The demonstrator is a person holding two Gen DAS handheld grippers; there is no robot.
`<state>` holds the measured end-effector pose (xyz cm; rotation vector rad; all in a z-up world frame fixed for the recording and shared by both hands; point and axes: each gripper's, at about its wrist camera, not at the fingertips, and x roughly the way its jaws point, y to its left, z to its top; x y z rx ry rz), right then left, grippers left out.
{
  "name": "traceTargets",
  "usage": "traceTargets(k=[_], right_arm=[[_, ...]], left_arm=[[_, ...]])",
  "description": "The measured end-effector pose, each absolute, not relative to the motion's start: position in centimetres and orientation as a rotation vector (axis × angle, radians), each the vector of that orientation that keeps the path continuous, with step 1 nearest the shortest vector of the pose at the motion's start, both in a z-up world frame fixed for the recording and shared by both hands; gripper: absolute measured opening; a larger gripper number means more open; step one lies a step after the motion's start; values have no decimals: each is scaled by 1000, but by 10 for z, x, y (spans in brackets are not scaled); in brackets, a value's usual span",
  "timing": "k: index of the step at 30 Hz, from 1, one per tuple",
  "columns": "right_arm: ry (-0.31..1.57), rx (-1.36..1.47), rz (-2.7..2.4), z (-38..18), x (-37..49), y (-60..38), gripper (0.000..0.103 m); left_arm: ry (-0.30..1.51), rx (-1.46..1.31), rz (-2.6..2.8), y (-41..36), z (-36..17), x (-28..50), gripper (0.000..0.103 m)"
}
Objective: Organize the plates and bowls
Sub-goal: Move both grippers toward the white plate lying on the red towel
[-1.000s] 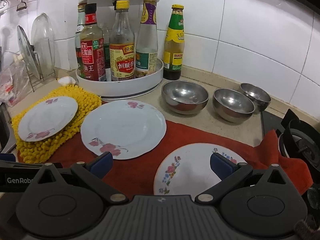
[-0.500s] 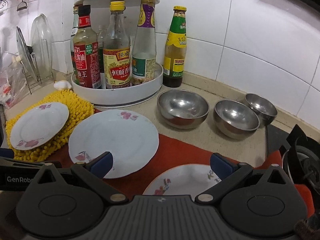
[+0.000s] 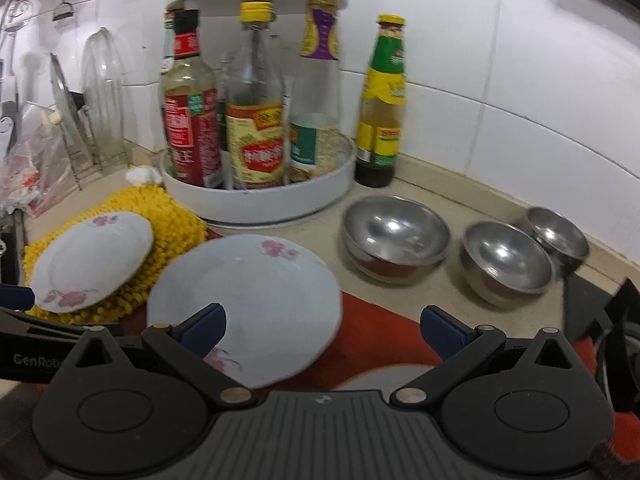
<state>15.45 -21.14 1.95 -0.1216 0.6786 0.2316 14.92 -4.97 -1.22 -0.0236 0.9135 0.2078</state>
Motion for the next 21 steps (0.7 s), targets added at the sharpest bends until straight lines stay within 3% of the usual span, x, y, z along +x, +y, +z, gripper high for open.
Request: traceTargets(k=[10,21], right_arm=[[665,-113,228,25,165,-186,100],[704,-76,108,11,173,-202,99]], left_arm=[[876,-33,178,-1,-6,156,102],[878,65,-139,-34,-23,205,95]])
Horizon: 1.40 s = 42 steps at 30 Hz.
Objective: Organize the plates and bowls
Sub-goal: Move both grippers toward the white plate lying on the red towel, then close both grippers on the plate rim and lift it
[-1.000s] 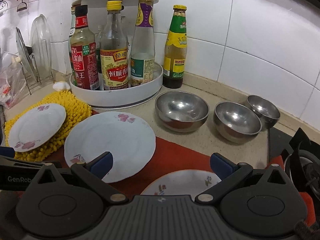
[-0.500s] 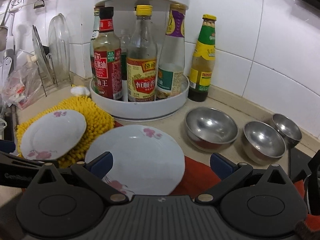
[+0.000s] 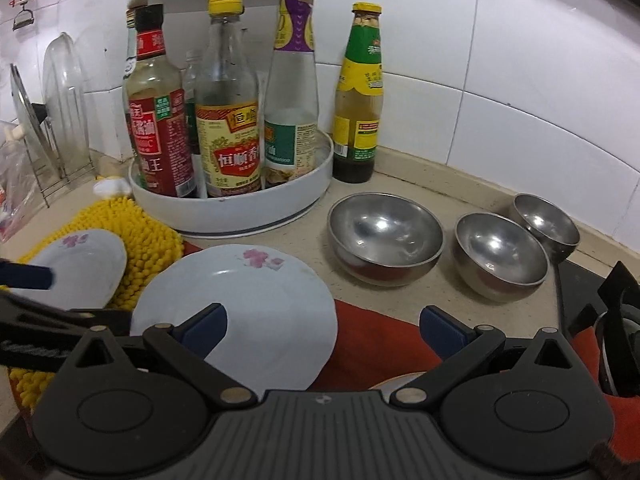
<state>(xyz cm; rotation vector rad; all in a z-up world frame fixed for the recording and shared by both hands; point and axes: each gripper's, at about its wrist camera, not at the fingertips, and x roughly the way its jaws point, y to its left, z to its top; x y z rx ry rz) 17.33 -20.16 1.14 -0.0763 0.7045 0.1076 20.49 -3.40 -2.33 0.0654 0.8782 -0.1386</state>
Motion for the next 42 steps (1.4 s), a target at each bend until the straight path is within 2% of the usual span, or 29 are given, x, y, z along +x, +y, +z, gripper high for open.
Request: traceTargets(k=[3,5,7,12,23,29,37,42], right_arm=[[719,-81,90,8,181,-204,95],[718,-76,96,8,184,-209,94],[729,-57,111,6,187,-215,91],[780,9,151,0,200,-235,80],[824,-8,204,-12,221,-247,72],[858,-12,251,-18,234,-244,61],[906,11,267,-28,240,-243,56],[932,34,272,-31,240,-242,49]], left_arm=[[920,54,-198,-39,-32,214,93],[943,32,-238,-45,-34,219,86],[966,23,-258,-52,-35,222,85],[961,58,-255,-69,-35,231,86],[1005,127,-232,-90,-51,253,85],[1008,168,-213,-95,-56,258,85],[993,232,-210,-97,-60,259,87],[983,241,-224,-96,-61,262,89]])
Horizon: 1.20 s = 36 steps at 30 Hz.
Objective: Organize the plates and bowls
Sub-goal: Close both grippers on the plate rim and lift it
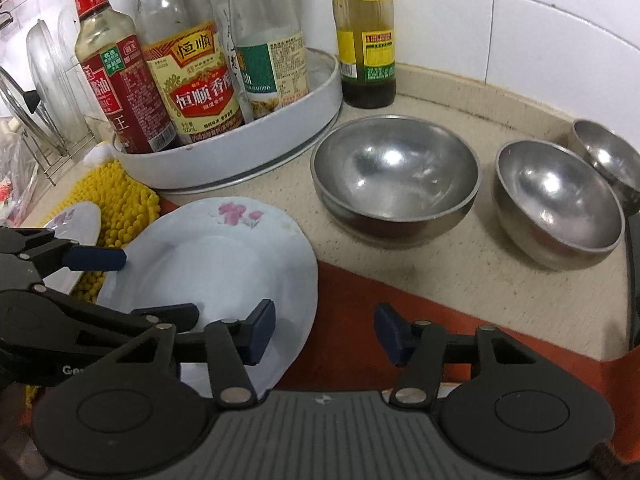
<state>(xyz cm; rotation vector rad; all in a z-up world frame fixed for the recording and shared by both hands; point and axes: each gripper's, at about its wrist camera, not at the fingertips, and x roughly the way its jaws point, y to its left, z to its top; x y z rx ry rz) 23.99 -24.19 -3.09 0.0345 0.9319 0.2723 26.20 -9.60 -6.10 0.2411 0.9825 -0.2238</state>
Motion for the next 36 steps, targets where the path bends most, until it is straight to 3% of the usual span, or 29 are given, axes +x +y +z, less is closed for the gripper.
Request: traceTargets(k=[23,27,29,36], right_arm=[[954,77,318,-34,242,-239,45],[962,98,361,-35,235,-238,44],[961,121,382,-36,235,-237,38],[978,188,342,-33,232,-239,37]], left_arm=[[1001,220,-259,-83,-67,269,99],[994,206,-294,-75,-68,260,98],[991,193,-287,-74,-68,260,96],[1008,159,-285,-74,-64,259,93]])
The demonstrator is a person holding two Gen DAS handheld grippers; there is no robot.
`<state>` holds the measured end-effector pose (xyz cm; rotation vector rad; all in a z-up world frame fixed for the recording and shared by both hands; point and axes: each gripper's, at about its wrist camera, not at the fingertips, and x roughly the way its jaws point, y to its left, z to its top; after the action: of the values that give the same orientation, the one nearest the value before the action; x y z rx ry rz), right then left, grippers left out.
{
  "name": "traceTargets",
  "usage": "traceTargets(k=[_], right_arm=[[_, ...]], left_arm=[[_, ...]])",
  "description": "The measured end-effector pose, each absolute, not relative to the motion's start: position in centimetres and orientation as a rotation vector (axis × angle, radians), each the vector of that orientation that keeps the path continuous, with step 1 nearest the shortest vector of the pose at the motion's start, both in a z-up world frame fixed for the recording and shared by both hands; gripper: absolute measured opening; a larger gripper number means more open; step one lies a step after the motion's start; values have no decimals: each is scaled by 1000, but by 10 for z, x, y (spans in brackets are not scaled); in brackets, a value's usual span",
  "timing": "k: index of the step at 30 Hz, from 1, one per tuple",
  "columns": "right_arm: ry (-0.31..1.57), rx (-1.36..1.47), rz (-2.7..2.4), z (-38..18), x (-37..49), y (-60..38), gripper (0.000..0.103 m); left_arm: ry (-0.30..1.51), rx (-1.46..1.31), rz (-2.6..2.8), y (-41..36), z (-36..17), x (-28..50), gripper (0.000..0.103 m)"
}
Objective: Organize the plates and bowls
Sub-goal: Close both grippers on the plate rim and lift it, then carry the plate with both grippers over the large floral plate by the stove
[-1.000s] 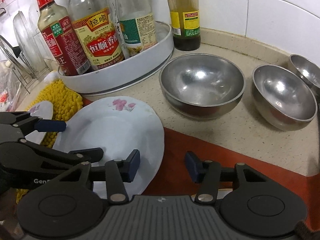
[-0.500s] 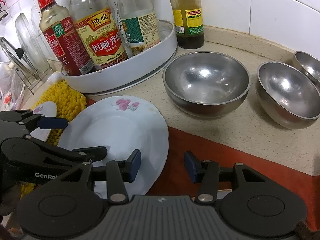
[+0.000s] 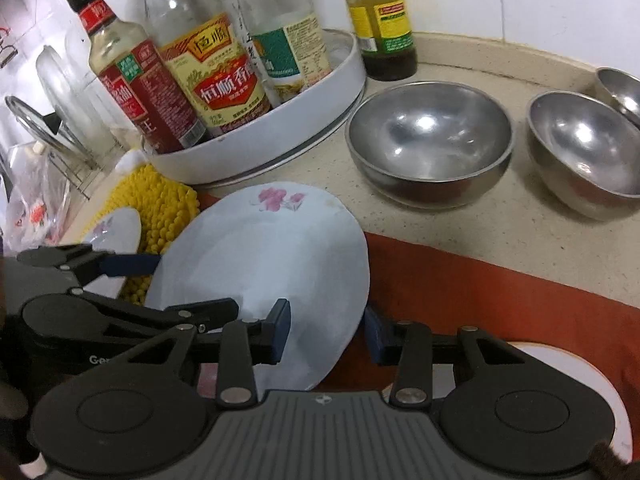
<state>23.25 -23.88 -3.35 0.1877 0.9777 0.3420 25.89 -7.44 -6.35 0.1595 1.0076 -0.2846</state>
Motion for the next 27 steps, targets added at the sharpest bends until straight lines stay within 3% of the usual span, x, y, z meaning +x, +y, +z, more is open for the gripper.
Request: traceTargets(k=[9,10,11,13,14,15,17,25,27], right_arm=[[917,219,300,-13,212,-253,37],[914,223,291,-12,210,-254,37],[909,228,287,-11,208,-254,37],[893,236,308,-6,205,-250,37],[898,240,302,-4,204,-248,33],[903,239,292,-3,204,-249,33],[908,213,225,-6,202,-256,33],[938,293,202,-20,207,-263,33],[968,265,222,-24,212,-253,39]], left_arm=[[1000,143,-339,-83,-56,248,90],[993,143,-357,-85,-55,246,79],[977,121,-444,-88,-51,243,59],[952,102,-565,-102,-36,231,62],[913,202,-537,-114,-32,224,77],[875,247,-515,-119,-31,220,82],[880,191,-524,-109,-31,221,76],[1038,10,-404,-51,-58,275,79],[1055,5,-419,-54,-64,279,80]])
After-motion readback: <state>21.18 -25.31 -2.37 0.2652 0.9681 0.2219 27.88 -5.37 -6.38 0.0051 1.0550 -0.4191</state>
